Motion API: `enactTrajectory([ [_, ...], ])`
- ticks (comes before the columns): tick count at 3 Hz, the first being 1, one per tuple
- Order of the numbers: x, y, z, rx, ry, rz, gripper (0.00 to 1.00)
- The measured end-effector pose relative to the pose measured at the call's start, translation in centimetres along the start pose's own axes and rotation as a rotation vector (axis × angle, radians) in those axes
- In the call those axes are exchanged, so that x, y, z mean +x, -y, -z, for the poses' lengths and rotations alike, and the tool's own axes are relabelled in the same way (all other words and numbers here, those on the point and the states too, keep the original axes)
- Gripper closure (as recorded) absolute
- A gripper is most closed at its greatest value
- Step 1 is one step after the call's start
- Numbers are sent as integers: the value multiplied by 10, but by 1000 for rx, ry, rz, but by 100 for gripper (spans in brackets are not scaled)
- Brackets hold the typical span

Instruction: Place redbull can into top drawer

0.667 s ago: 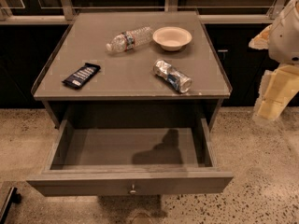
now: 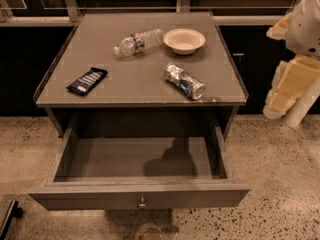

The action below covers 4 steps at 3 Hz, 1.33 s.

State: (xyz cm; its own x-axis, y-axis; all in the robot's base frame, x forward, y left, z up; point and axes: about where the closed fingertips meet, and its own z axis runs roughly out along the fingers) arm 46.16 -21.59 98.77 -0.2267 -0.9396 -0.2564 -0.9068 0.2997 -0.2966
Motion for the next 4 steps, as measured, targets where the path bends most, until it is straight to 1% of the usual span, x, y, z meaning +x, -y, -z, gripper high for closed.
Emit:
enactTrajectory([
  [1, -23, 40, -7, 42, 124, -12, 0],
  [2, -49, 76, -23, 32, 207, -22, 0],
  [3, -77, 106, -49, 1, 267, -33, 0],
  [4, -102, 128, -82, -28, 313, -42, 0],
])
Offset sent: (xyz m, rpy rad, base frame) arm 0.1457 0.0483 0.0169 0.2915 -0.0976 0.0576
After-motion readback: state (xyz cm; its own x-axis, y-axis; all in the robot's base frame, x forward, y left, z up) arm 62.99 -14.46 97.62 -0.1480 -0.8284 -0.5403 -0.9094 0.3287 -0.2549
